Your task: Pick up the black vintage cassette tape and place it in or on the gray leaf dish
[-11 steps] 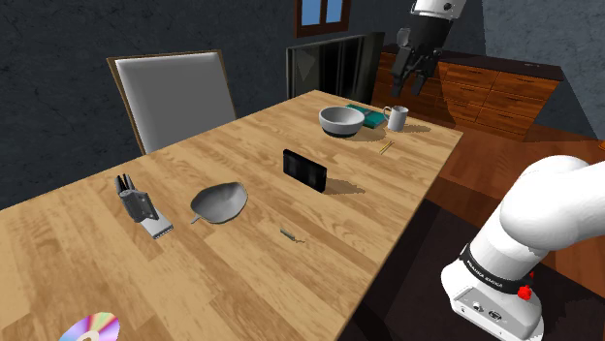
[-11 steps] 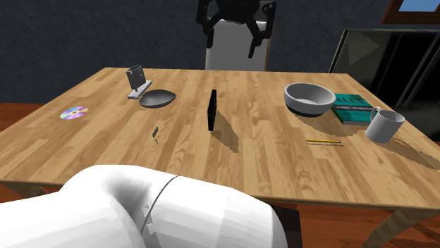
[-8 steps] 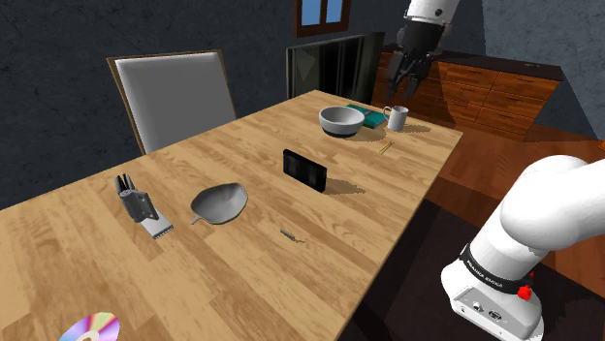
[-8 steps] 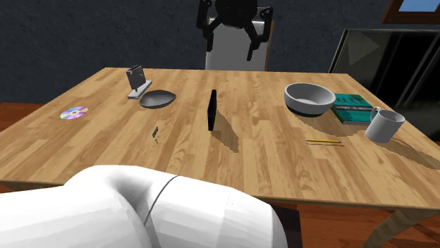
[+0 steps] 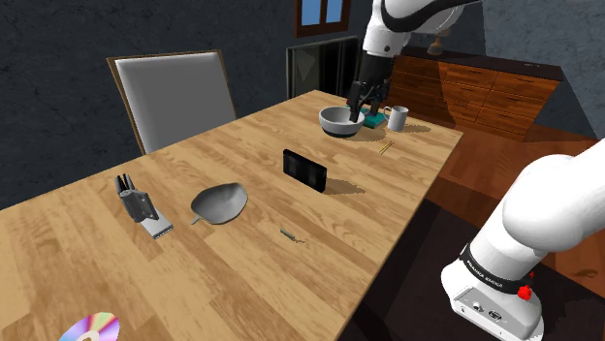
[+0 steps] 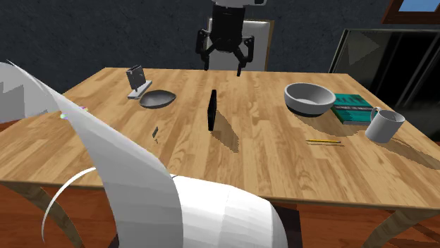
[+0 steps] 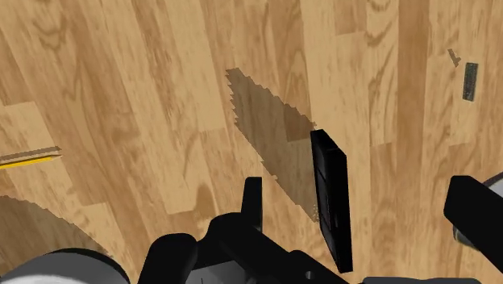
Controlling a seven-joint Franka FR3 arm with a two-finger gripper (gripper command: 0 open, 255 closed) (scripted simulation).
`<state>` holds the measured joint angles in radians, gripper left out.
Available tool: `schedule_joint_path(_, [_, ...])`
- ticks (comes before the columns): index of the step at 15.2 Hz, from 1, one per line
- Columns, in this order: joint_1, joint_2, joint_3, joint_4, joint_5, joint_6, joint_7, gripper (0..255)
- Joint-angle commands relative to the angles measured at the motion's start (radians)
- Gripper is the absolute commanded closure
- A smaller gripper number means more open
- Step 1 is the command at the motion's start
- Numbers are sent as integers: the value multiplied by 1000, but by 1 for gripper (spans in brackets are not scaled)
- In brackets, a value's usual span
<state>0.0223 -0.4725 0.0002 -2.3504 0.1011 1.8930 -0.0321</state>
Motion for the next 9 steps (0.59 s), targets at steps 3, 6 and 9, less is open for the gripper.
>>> schedule_joint_path(3, [16,130,28,24,-8,103,6,0])
schedule_joint_path(6, [26,238,48,58,-20,173,13,0])
schedule_joint_path(9, [35,348,67,102,-38,234,24,0])
